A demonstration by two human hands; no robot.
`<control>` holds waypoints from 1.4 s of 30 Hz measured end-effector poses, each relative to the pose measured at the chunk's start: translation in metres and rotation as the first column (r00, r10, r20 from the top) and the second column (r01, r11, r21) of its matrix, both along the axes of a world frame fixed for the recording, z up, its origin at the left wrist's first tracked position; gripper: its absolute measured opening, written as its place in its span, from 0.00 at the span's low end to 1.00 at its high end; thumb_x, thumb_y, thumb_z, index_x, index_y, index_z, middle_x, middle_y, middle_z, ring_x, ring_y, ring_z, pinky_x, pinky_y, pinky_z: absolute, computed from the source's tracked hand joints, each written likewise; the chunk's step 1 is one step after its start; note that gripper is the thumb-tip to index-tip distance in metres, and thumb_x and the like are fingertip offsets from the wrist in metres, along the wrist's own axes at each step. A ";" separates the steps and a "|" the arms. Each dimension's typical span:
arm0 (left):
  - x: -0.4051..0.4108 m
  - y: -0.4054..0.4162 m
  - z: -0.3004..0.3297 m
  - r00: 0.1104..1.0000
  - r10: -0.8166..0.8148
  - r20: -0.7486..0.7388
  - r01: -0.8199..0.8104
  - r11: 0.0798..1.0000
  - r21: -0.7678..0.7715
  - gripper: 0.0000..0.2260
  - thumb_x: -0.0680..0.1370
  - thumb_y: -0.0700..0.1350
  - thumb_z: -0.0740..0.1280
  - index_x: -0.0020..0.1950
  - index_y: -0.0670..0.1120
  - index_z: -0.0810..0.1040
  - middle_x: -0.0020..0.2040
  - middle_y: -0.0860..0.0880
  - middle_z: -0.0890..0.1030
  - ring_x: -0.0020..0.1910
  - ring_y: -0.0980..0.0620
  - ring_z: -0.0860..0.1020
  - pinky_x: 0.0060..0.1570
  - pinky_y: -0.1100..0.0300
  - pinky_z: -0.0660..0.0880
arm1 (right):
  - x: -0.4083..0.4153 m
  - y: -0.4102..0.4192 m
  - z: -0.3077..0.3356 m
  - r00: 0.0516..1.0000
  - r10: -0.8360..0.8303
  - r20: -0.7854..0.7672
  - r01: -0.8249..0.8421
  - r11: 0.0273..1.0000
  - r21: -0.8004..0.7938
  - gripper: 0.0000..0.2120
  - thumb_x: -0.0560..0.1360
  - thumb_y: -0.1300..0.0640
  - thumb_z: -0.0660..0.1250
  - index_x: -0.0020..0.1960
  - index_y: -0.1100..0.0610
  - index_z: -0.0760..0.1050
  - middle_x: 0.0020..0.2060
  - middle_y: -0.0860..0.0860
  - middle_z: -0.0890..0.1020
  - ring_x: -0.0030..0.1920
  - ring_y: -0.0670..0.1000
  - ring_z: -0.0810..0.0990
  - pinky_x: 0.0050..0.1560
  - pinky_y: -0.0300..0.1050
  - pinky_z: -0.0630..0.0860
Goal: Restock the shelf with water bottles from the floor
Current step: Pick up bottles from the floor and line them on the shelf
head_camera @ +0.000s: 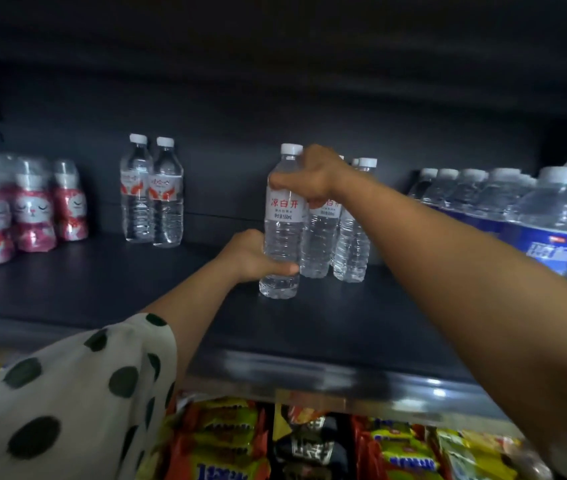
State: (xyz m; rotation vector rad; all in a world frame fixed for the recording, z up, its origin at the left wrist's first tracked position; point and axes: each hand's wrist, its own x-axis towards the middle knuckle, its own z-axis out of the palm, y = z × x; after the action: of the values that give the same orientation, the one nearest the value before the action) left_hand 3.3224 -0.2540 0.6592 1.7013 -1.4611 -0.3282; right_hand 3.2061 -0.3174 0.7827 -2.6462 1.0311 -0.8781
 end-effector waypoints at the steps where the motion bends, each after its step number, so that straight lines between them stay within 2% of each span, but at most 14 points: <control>1: 0.002 -0.004 0.000 1.000 0.004 0.002 -0.004 1.000 -0.003 0.17 0.65 0.51 0.79 0.51 0.50 0.84 0.50 0.53 0.84 0.50 0.55 0.81 0.58 0.55 0.77 | 0.003 -0.004 0.000 1.000 -0.006 -0.004 0.006 1.000 0.002 0.18 0.66 0.44 0.69 0.43 0.58 0.80 0.34 0.52 0.82 0.30 0.51 0.82 0.30 0.41 0.79; 7: 0.012 -0.022 0.000 1.000 -0.006 -0.019 0.006 1.000 0.001 0.17 0.65 0.50 0.79 0.52 0.50 0.83 0.52 0.52 0.84 0.52 0.54 0.81 0.60 0.53 0.76 | 0.016 -0.023 0.000 0.999 -0.006 -0.040 0.006 1.000 0.002 0.17 0.66 0.42 0.68 0.43 0.55 0.81 0.33 0.50 0.82 0.25 0.48 0.81 0.26 0.38 0.75; 13: 0.015 -0.031 -0.001 0.999 -0.024 -0.033 0.024 1.000 -0.013 0.17 0.65 0.49 0.80 0.51 0.50 0.83 0.51 0.52 0.84 0.52 0.54 0.81 0.61 0.52 0.75 | 0.015 -0.028 -0.001 1.000 -0.006 0.004 0.006 0.999 0.042 0.15 0.68 0.44 0.70 0.41 0.56 0.79 0.34 0.50 0.81 0.32 0.50 0.82 0.31 0.40 0.79; 19: 0.013 -0.035 0.000 0.999 -0.017 -0.052 0.016 1.000 -0.009 0.16 0.66 0.47 0.79 0.52 0.50 0.82 0.51 0.52 0.84 0.52 0.53 0.81 0.60 0.54 0.75 | 0.015 -0.030 -0.003 0.999 0.003 0.043 -0.007 0.996 0.087 0.18 0.68 0.45 0.71 0.50 0.57 0.80 0.43 0.52 0.83 0.38 0.52 0.84 0.42 0.47 0.83; 27: 0.010 -0.033 0.004 1.000 -0.019 -0.007 0.019 1.000 0.015 0.16 0.68 0.46 0.78 0.55 0.49 0.81 0.54 0.51 0.83 0.54 0.52 0.80 0.59 0.57 0.74 | 0.013 -0.025 -0.006 0.998 -0.006 0.066 -0.002 0.993 0.119 0.17 0.69 0.46 0.72 0.52 0.57 0.79 0.47 0.54 0.83 0.41 0.52 0.83 0.41 0.46 0.82; 31: 0.007 -0.029 0.005 1.000 -0.008 0.018 0.008 1.000 0.014 0.18 0.67 0.47 0.79 0.55 0.49 0.81 0.54 0.51 0.83 0.54 0.52 0.80 0.61 0.53 0.74 | 0.008 -0.016 -0.004 0.998 -0.042 0.037 0.038 0.994 0.107 0.22 0.69 0.43 0.72 0.52 0.59 0.77 0.47 0.54 0.82 0.40 0.54 0.83 0.42 0.47 0.82; 34: 0.008 -0.024 0.006 0.998 0.032 0.057 -0.036 0.998 0.059 0.19 0.66 0.47 0.79 0.55 0.47 0.80 0.54 0.51 0.82 0.54 0.52 0.79 0.60 0.54 0.74 | 0.002 -0.009 -0.004 0.998 -0.056 0.034 0.052 0.993 0.106 0.23 0.69 0.38 0.70 0.49 0.58 0.76 0.44 0.52 0.81 0.37 0.52 0.82 0.37 0.44 0.80; 38: 0.014 -0.011 0.002 0.979 0.141 0.148 -0.161 0.978 0.135 0.28 0.65 0.48 0.80 0.60 0.42 0.74 0.58 0.47 0.78 0.56 0.48 0.77 0.59 0.51 0.75 | -0.013 -0.002 -0.018 0.993 -0.115 0.020 0.113 0.989 0.096 0.27 0.74 0.35 0.63 0.55 0.59 0.75 0.46 0.51 0.77 0.44 0.55 0.81 0.45 0.46 0.77; 40: 0.013 0.000 0.001 0.967 0.171 0.187 -0.198 0.970 0.139 0.31 0.66 0.45 0.79 0.65 0.40 0.71 0.61 0.44 0.76 0.59 0.46 0.76 0.61 0.50 0.74 | -0.022 0.003 -0.030 0.989 -0.144 -0.047 0.147 0.986 0.083 0.22 0.75 0.38 0.62 0.46 0.58 0.72 0.40 0.50 0.74 0.42 0.54 0.79 0.45 0.45 0.75; 42: 0.005 0.013 0.005 0.959 0.175 0.224 -0.202 0.974 0.104 0.28 0.67 0.43 0.78 0.64 0.39 0.74 0.59 0.43 0.77 0.58 0.45 0.77 0.60 0.50 0.74 | -0.030 0.012 -0.041 0.978 -0.157 -0.134 0.164 0.985 0.046 0.19 0.76 0.41 0.65 0.37 0.56 0.68 0.34 0.50 0.73 0.35 0.51 0.76 0.35 0.42 0.71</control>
State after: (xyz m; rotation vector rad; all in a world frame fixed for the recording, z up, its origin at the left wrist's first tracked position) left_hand 3.3271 -0.2412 0.6643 2.0128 -1.4393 -0.1386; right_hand 3.1757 -0.3054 0.7413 -2.6313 1.2968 -0.7007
